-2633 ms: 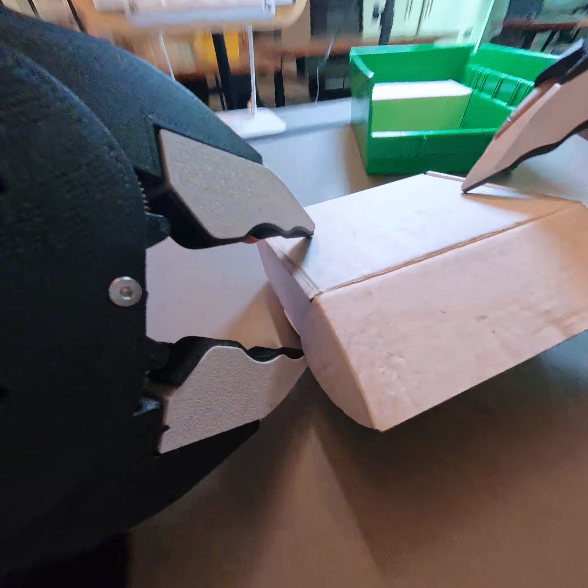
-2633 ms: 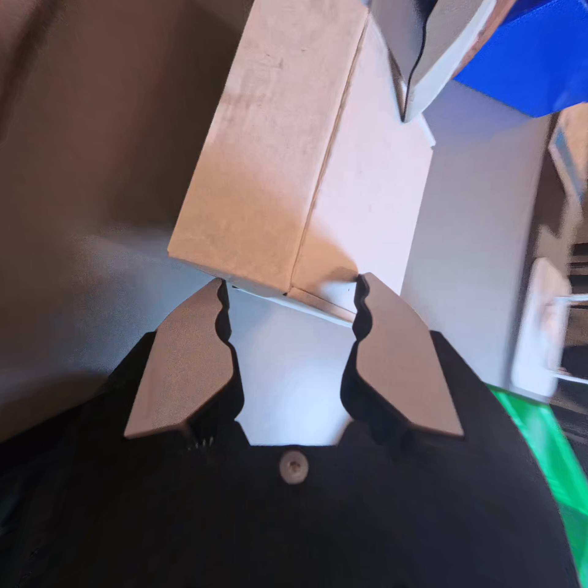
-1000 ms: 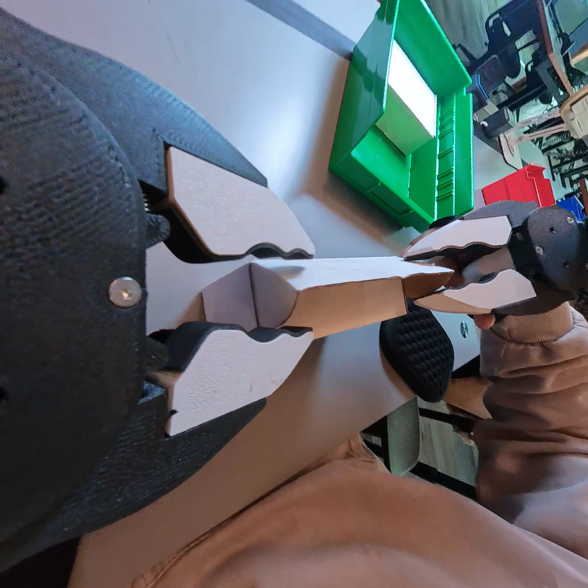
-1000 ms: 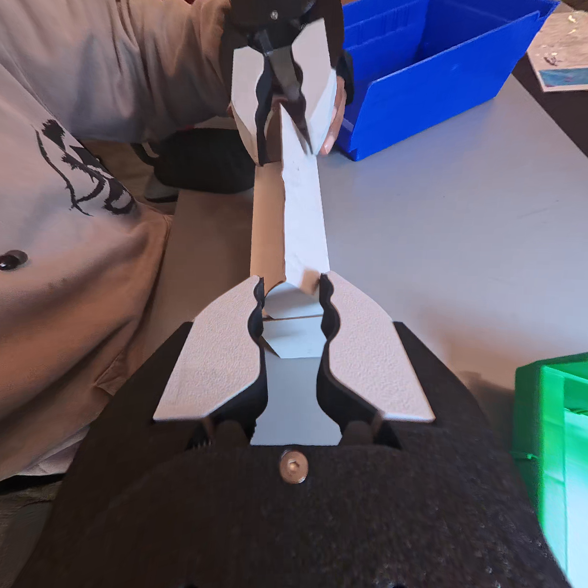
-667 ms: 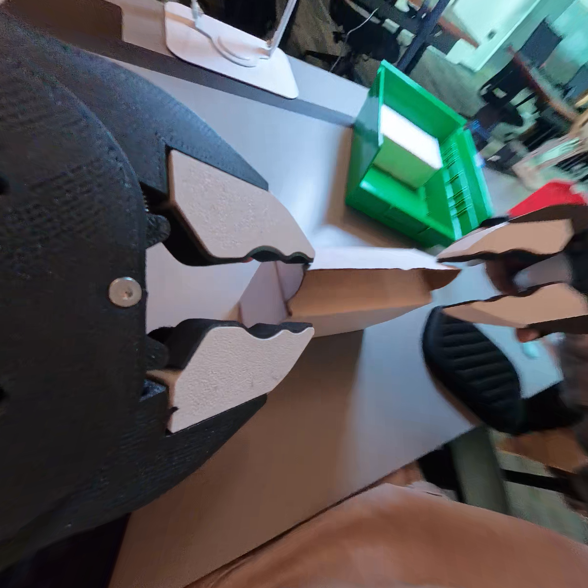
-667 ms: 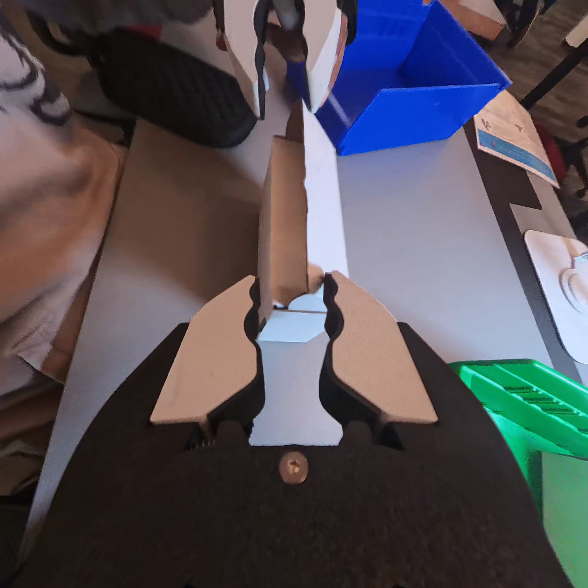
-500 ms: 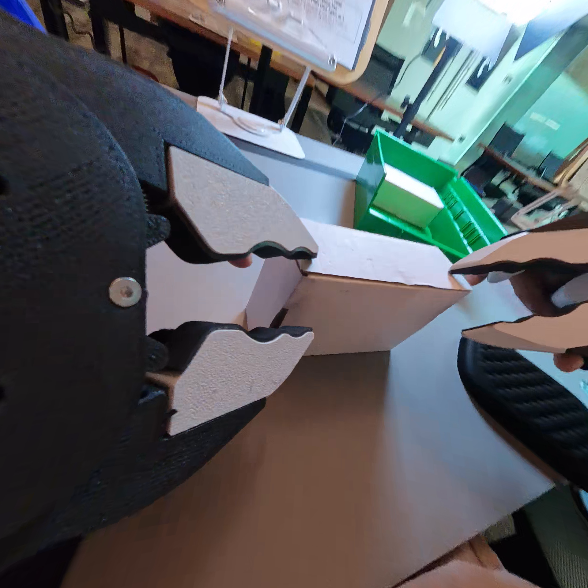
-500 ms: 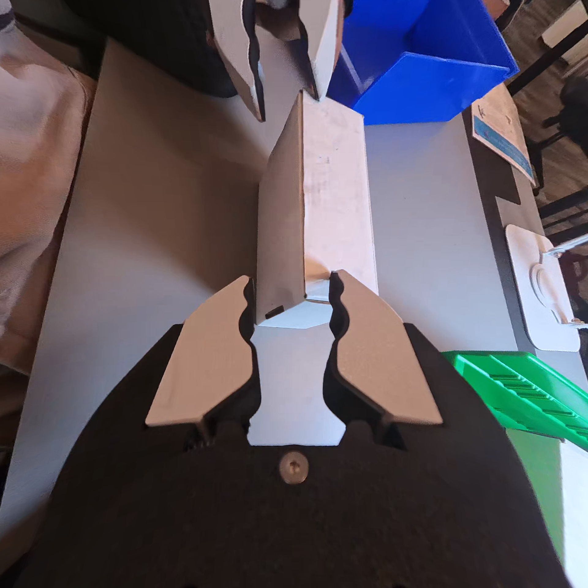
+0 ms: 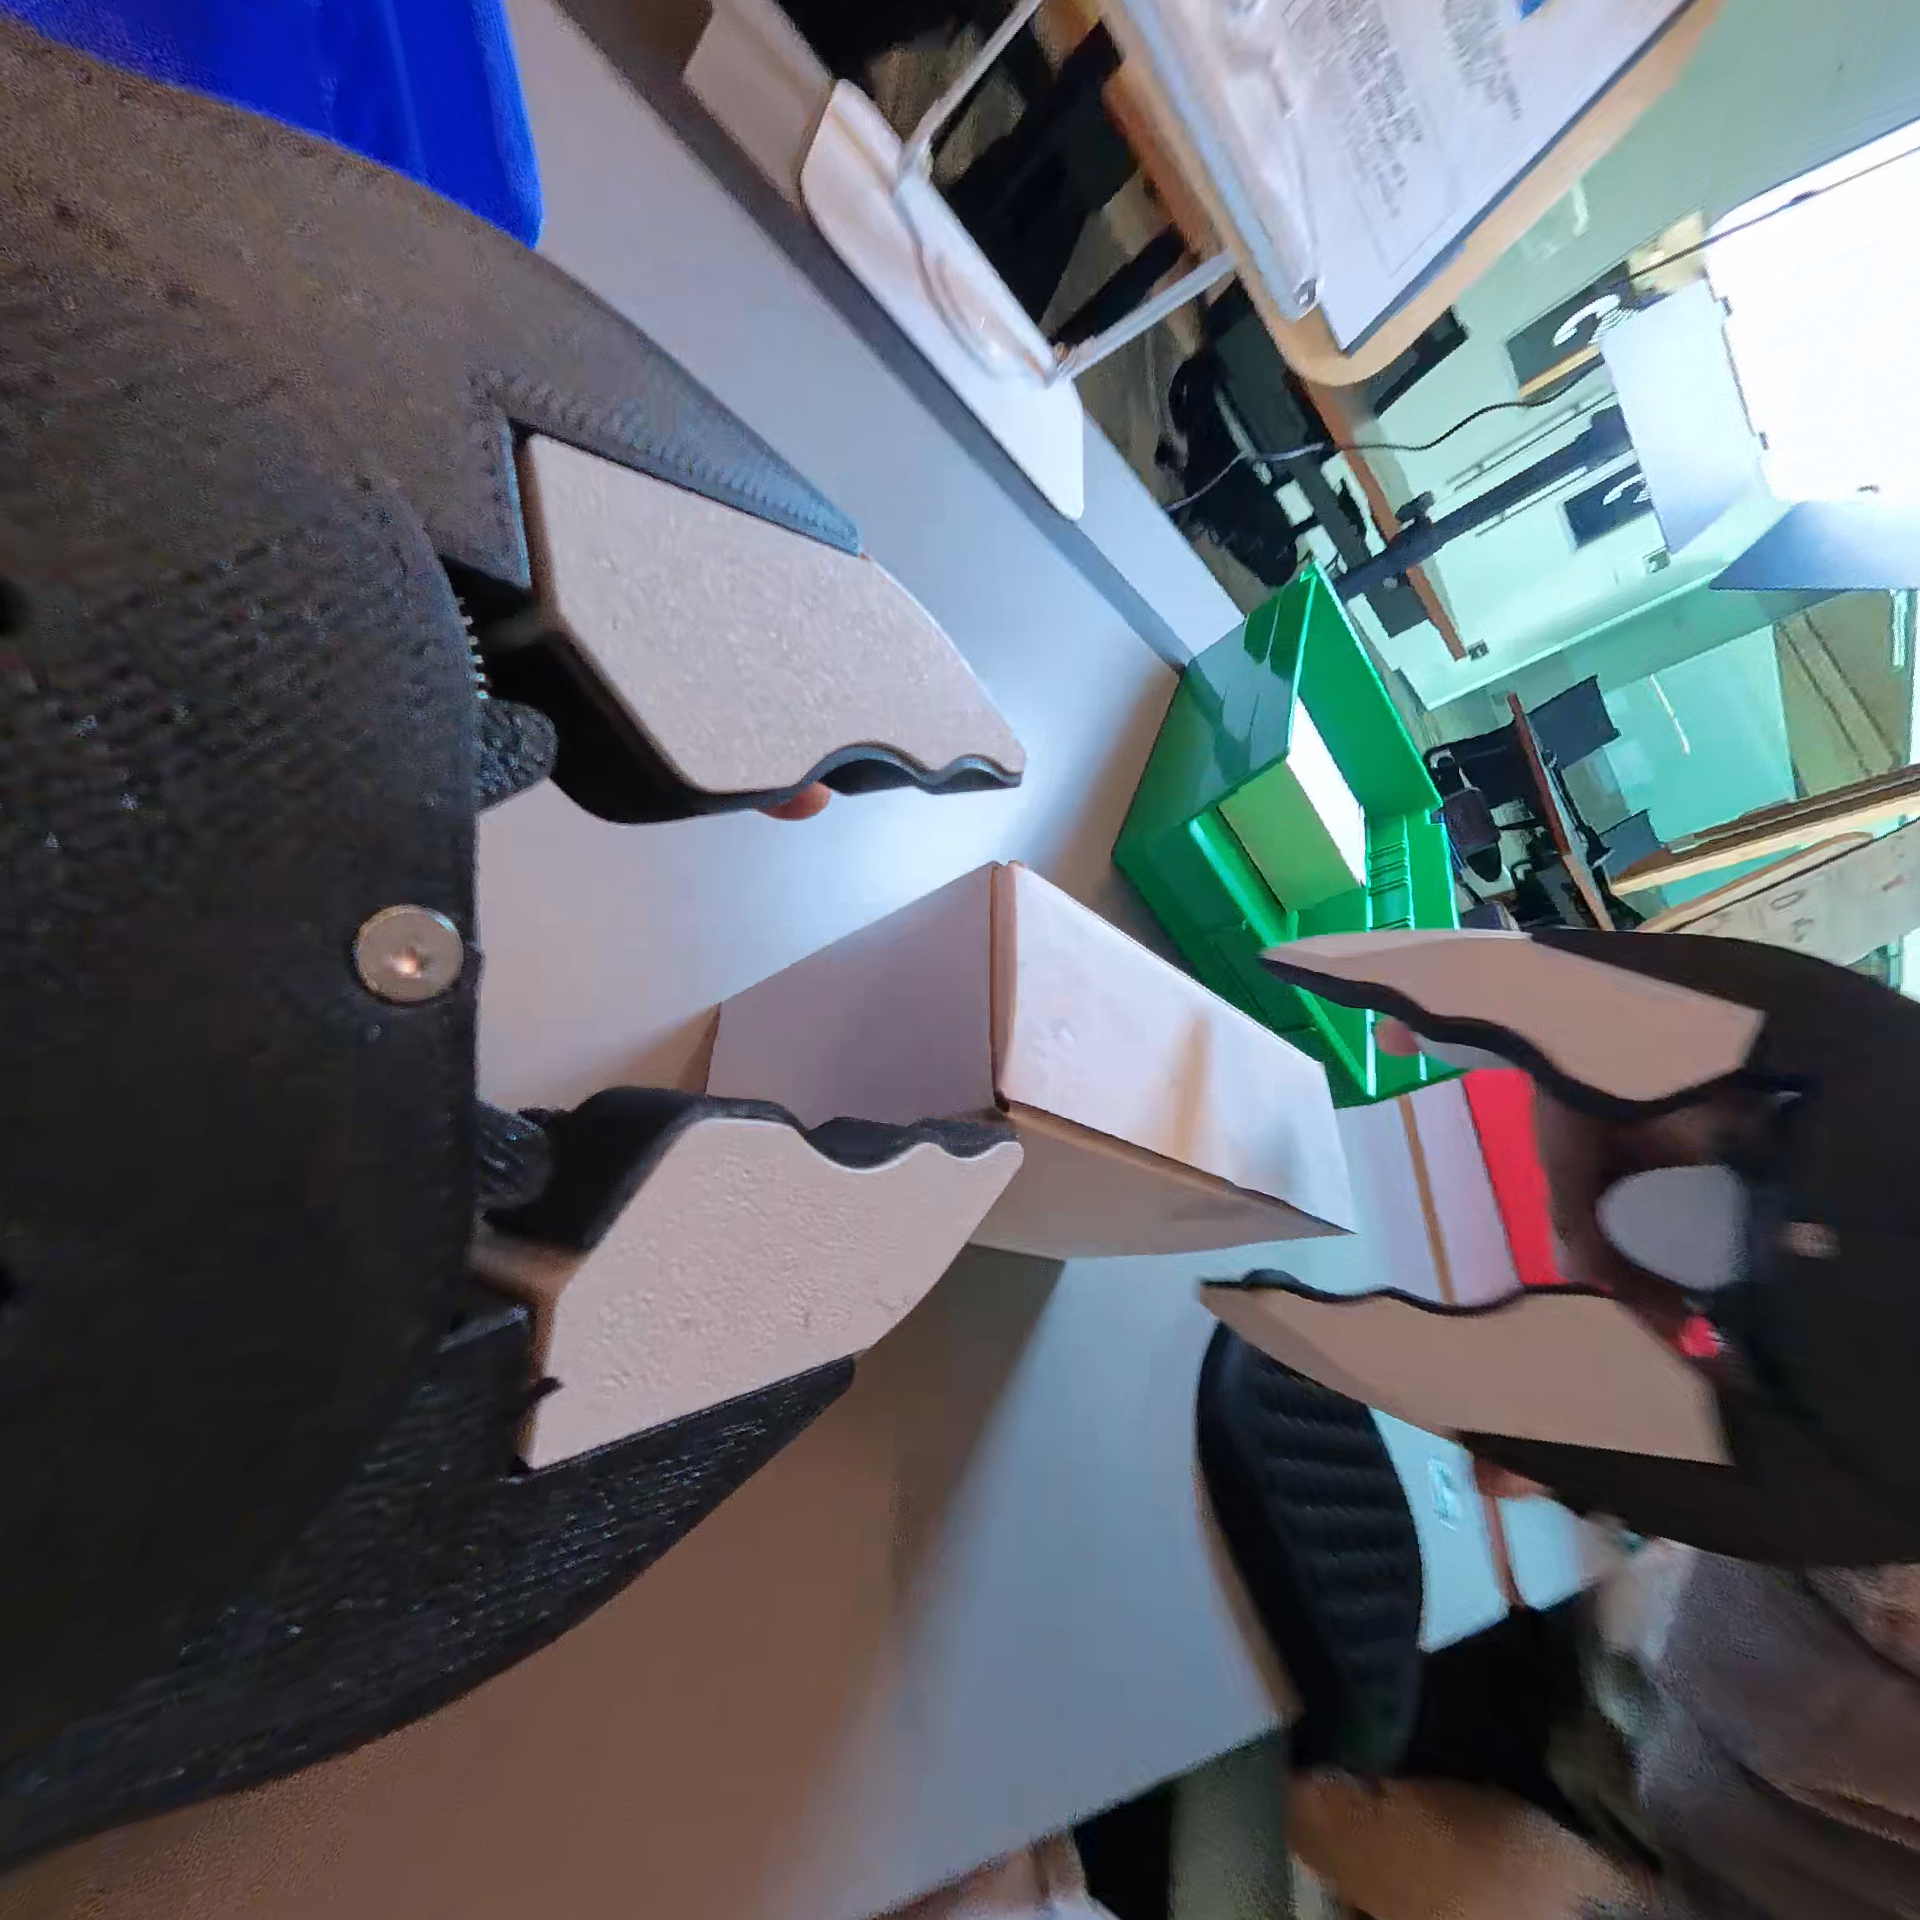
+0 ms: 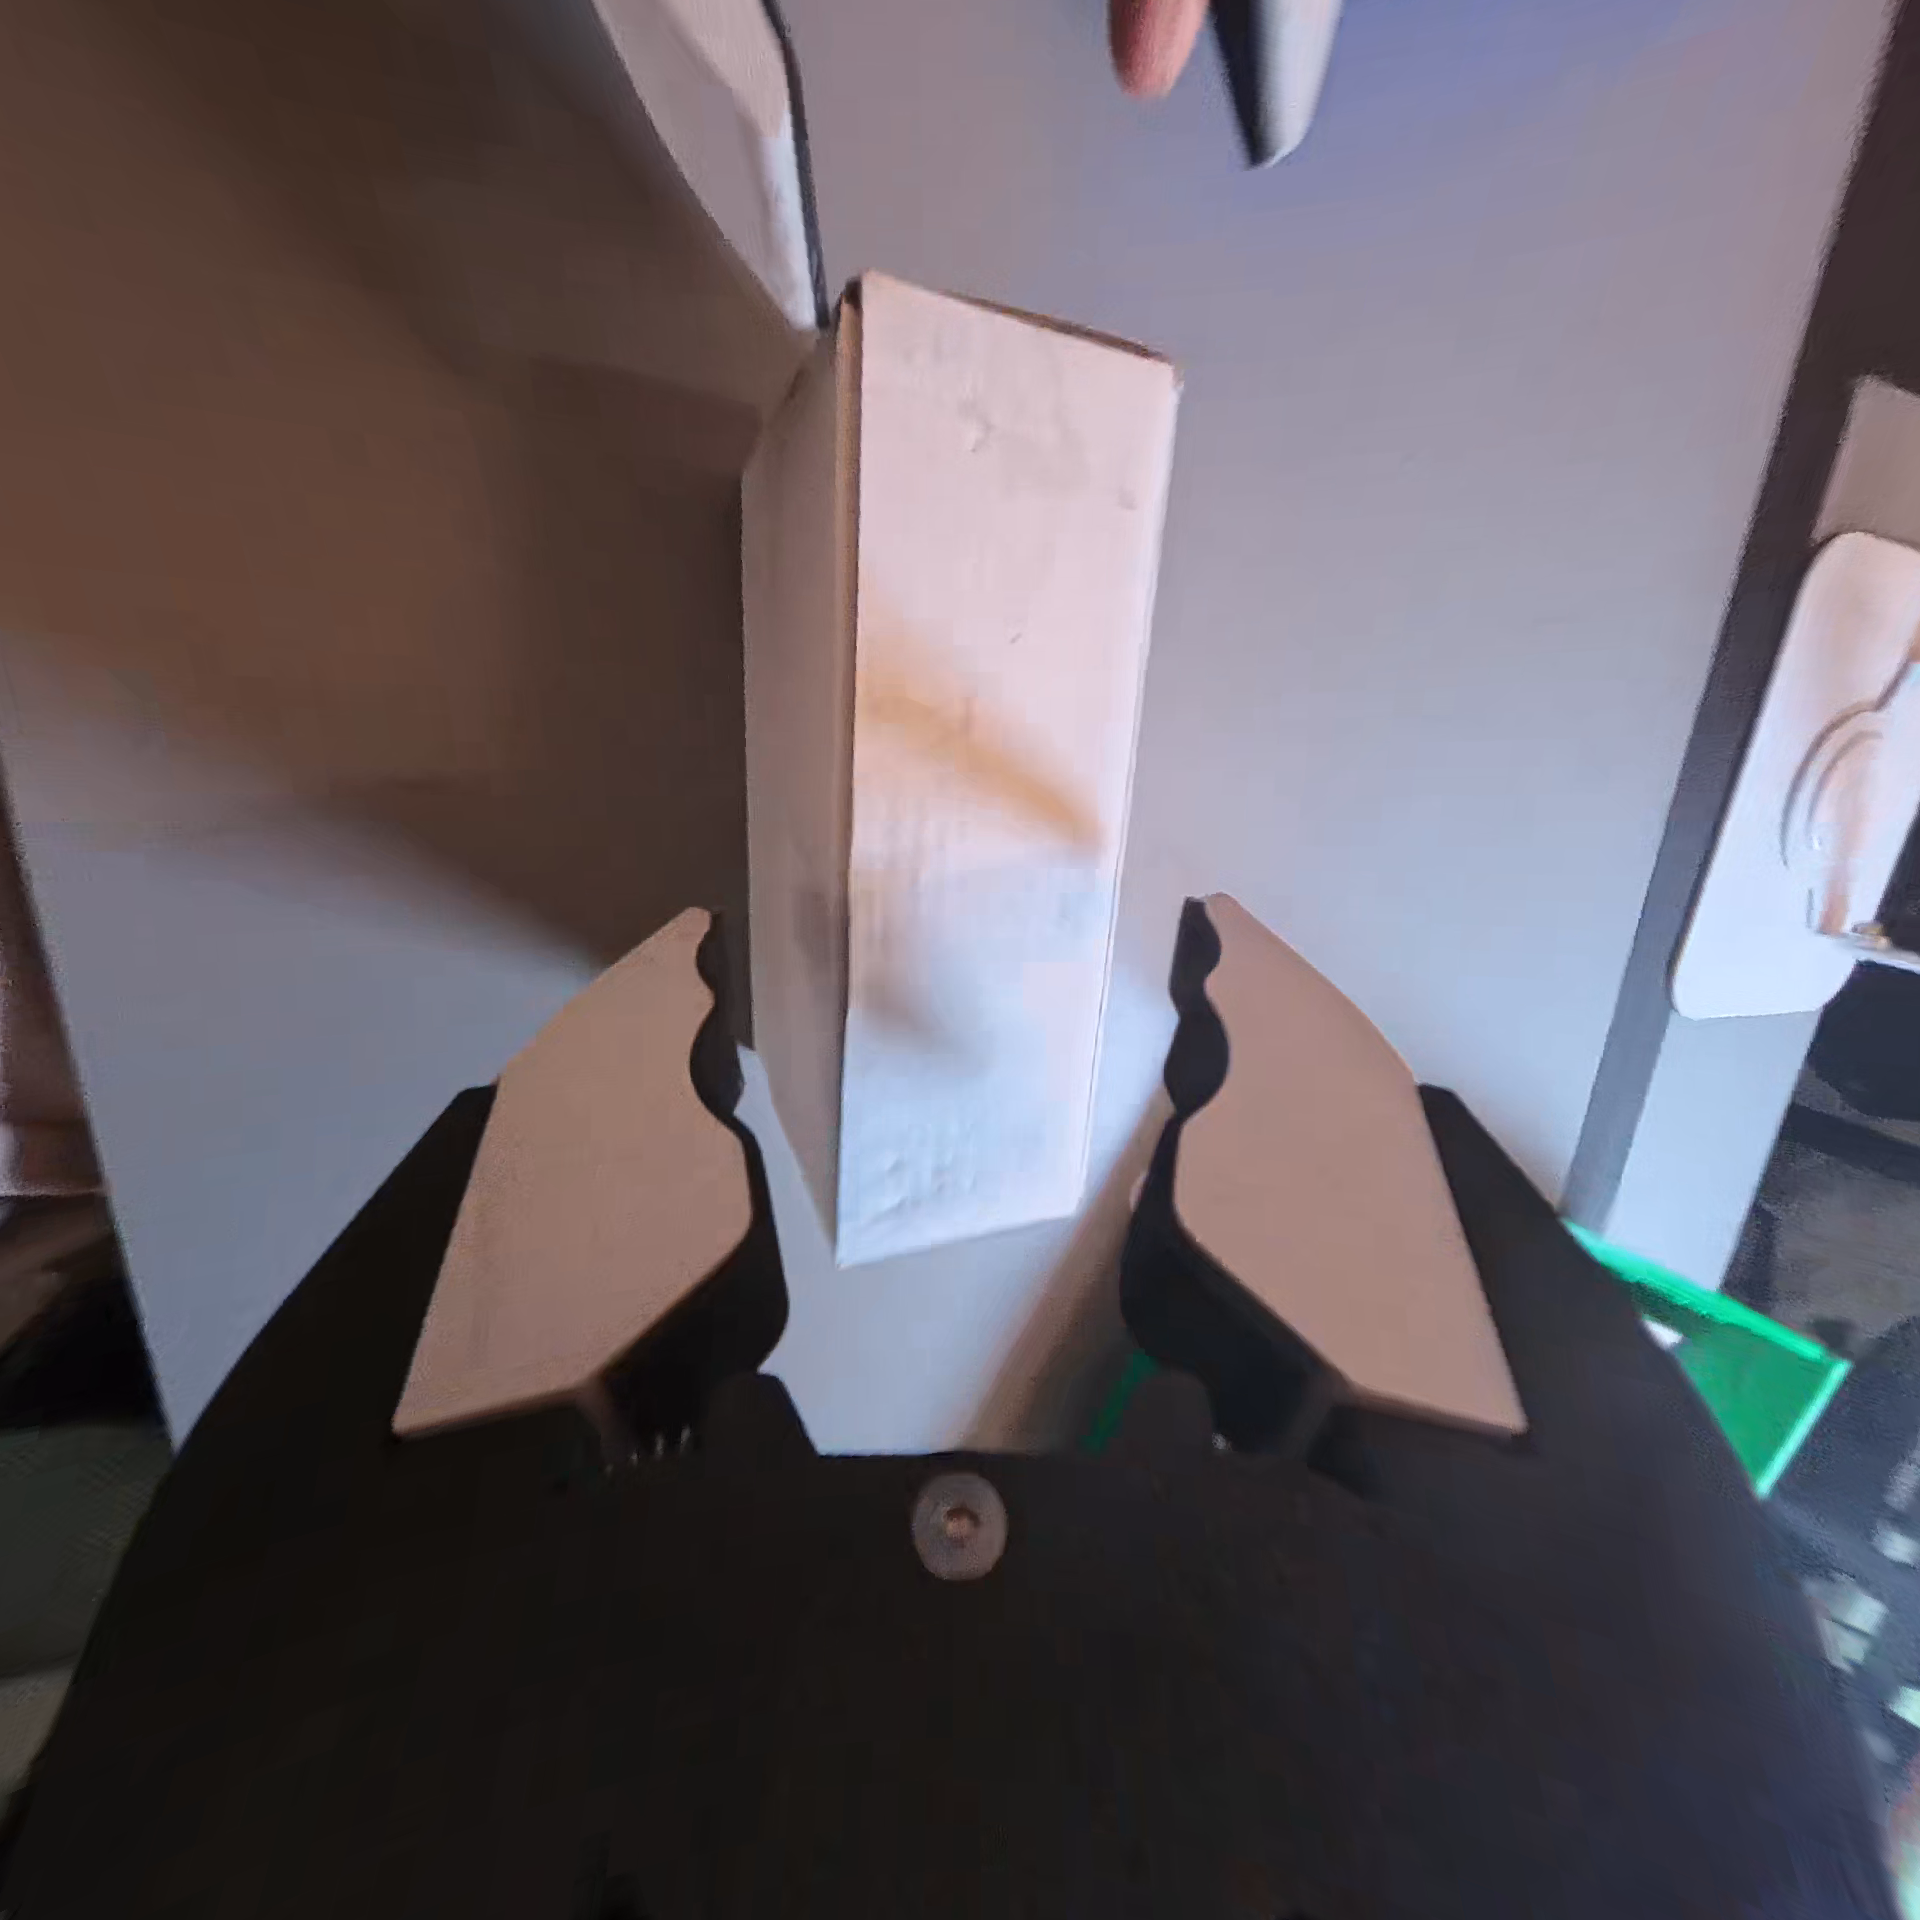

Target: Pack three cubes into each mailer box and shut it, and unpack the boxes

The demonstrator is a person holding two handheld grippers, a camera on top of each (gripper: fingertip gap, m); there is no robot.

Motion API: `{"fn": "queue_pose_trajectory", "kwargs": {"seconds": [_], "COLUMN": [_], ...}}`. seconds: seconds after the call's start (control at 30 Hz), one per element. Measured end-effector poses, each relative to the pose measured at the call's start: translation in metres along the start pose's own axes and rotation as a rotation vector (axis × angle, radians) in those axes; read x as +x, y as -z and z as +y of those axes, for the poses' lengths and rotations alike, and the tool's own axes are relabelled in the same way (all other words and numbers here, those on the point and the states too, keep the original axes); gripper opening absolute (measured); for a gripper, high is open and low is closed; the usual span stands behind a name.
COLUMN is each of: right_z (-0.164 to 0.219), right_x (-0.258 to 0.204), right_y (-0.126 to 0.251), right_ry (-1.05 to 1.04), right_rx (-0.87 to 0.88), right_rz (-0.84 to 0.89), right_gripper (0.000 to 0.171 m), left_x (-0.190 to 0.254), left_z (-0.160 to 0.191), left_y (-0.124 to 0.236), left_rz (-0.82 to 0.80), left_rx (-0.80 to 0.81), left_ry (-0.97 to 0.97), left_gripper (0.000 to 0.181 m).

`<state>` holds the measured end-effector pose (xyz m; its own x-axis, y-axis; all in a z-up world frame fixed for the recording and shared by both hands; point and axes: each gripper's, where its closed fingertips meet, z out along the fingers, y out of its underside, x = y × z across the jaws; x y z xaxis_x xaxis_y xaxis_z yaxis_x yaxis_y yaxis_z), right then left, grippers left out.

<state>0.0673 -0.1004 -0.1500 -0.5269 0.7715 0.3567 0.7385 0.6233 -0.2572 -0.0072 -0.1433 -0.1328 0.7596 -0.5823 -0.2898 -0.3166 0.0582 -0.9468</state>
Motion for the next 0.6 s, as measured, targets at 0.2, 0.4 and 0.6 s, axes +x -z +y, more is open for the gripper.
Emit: {"fn": "queue_pose_trajectory", "kwargs": {"seconds": [0.2, 0.4, 0.6], "right_z": [-0.008, 0.024, 0.148], "right_x": [0.009, 0.109, 0.17], "right_y": [-0.02, 0.086, 0.109], "right_ry": [0.126, 0.018, -0.055], "right_rx": [-0.129, -0.157, -0.468], "right_rz": [-0.029, 0.488, 0.737], "right_gripper": [0.069, 0.068, 0.068], "left_x": [-0.014, -0.044, -0.043], "left_z": [-0.011, -0.025, -0.024], "left_y": [0.023, 0.041, 0.041], "left_rz": [-0.034, -0.103, -0.12], "left_rx": [0.111, 0.239, 0.228], "left_ry": [0.169, 0.337, 0.318], "left_gripper": [0.055, 0.048, 0.046]}}
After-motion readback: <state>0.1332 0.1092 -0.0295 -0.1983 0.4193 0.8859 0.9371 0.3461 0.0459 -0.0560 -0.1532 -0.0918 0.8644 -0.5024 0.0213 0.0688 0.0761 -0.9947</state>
